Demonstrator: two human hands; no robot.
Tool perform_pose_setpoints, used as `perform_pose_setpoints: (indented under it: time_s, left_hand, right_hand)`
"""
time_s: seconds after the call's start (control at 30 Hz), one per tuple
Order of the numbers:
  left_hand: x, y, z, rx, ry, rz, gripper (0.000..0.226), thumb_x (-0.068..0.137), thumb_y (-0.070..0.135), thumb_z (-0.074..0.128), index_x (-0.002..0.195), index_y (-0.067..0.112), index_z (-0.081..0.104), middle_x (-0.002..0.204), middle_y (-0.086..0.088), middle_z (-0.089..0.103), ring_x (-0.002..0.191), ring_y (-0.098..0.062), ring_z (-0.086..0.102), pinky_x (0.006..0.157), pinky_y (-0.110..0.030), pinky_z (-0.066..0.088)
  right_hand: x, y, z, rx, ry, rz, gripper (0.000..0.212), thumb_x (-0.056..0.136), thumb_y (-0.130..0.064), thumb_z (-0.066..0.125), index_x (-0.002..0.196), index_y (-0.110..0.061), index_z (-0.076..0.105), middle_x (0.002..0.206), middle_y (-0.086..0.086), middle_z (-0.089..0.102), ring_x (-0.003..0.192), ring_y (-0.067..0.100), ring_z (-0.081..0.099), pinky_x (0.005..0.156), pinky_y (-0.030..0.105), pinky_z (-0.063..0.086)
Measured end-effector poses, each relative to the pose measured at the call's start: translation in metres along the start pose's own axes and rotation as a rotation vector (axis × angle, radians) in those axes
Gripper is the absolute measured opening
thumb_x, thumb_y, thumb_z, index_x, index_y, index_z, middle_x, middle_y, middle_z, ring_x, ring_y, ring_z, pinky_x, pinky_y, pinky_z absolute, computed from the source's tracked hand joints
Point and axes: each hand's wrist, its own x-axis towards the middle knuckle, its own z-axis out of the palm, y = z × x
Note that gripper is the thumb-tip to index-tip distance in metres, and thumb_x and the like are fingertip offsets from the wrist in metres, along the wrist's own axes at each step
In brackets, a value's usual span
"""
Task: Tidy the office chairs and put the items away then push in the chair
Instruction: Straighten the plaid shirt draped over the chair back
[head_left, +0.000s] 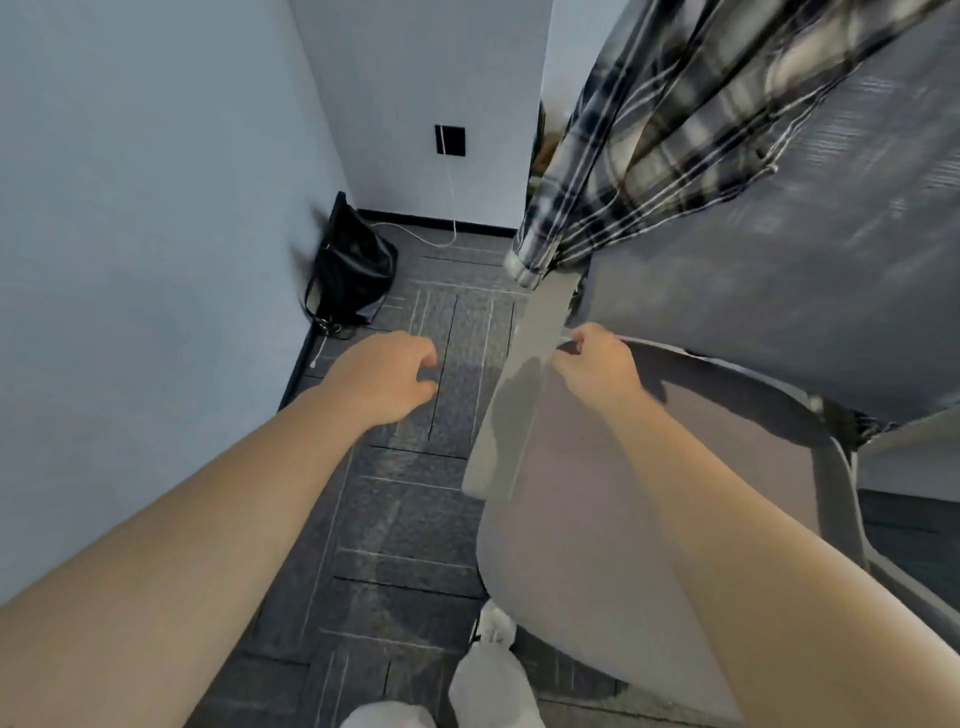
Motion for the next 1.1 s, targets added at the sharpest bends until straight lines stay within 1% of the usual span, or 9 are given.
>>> perform_pose_setpoints:
  time_s: [0.1,0.2,0.37,0.57,0.77,0.87,0.97,1.03,1.1]
  left_hand:
    - [0.03,-0.011,0.005,-0.009,-0.047,-0.003,0.038,0.091,0.025,0.053,0.127,0.011,0.052,0.132,-0.01,0.054,0.121,-0.026,0.05,0.102,-0.04,0.043]
    - [0.053,-0.026,0.01,0.008,-0.09,0.001,0.038,0.091,0.025,0.053,0.126,0.011,0.052,0.132,-0.009,0.053,0.121,-0.026,0.05,0.102,-0.039,0.042]
    - [0.076,-0.046,0.01,0.052,-0.139,0.091,0.038,0.091,0.025,0.053,0.126,0.01,0.052,0.132,-0.01,0.055,0.12,-0.026,0.052,0.102,-0.041,0.043]
    - [0.075,-0.068,0.001,0.134,-0.184,0.257,0.037,0.092,0.025,0.052,0.126,0.01,0.052,0.131,-0.01,0.055,0.118,-0.026,0.053,0.1,-0.039,0.044]
    - [0.048,-0.083,-0.022,0.205,-0.193,0.319,0.038,0.092,0.025,0.052,0.126,0.009,0.052,0.132,-0.009,0.054,0.119,-0.026,0.052,0.099,-0.038,0.043]
    - [0.024,-0.077,-0.043,0.212,-0.155,0.341,0.039,0.092,0.026,0.051,0.128,0.01,0.05,0.135,-0.009,0.053,0.121,-0.026,0.051,0.1,-0.037,0.042]
    - [-0.005,-0.07,-0.067,0.196,-0.08,0.354,0.04,0.092,0.026,0.051,0.129,0.01,0.05,0.136,-0.01,0.052,0.122,-0.027,0.051,0.101,-0.037,0.042]
    - [-0.026,-0.067,-0.082,0.187,-0.034,0.366,0.04,0.092,0.026,0.051,0.128,0.01,0.05,0.136,-0.011,0.052,0.122,-0.027,0.051,0.102,-0.038,0.042]
    - [-0.046,-0.064,-0.097,0.19,0.01,0.373,0.04,0.092,0.025,0.051,0.128,0.009,0.05,0.136,-0.011,0.052,0.123,-0.027,0.05,0.102,-0.038,0.041]
  right_hand:
    - [0.033,-0.003,0.022,0.065,-0.027,0.087,0.048,0.093,-0.017,0.052,0.133,0.006,0.036,0.126,0.022,0.056,0.115,0.032,0.054,0.073,0.028,0.038]
    - [0.054,-0.006,0.041,0.154,-0.047,0.203,0.06,0.094,-0.017,0.052,0.141,0.006,0.022,0.127,0.023,0.056,0.117,0.033,0.053,0.089,0.035,0.045]
    - [0.058,-0.004,0.057,0.174,-0.008,0.295,0.07,0.093,-0.013,0.053,0.147,-0.002,0.01,0.142,0.019,0.043,0.13,0.035,0.042,0.103,0.038,0.039]
    - [0.025,0.002,0.073,0.139,0.024,0.316,0.063,0.094,-0.011,0.052,0.147,-0.011,0.018,0.146,0.013,0.039,0.133,0.032,0.039,0.106,0.035,0.036]
    - [-0.041,-0.001,0.079,-0.084,-0.017,0.382,0.043,0.093,-0.006,0.041,0.136,-0.006,0.041,0.134,0.019,0.052,0.118,0.035,0.051,0.081,0.033,0.042]
    - [-0.069,-0.021,0.058,-0.03,0.133,0.358,0.035,0.093,-0.004,0.04,0.127,0.001,0.05,0.135,0.021,0.049,0.126,0.036,0.044,0.095,0.037,0.042]
    - [-0.093,-0.05,0.029,0.078,0.301,0.257,0.036,0.091,-0.005,0.039,0.124,0.0,0.054,0.134,0.019,0.051,0.122,0.034,0.048,0.087,0.031,0.042]
    - [-0.112,-0.073,0.009,0.178,0.403,0.206,0.037,0.095,-0.012,0.04,0.13,-0.005,0.049,0.138,0.015,0.047,0.123,0.03,0.048,0.092,0.031,0.041]
    - [-0.128,-0.093,-0.007,0.263,0.48,0.135,0.03,0.096,-0.018,0.04,0.119,-0.009,0.055,0.124,0.011,0.055,0.111,0.027,0.053,0.086,0.032,0.04]
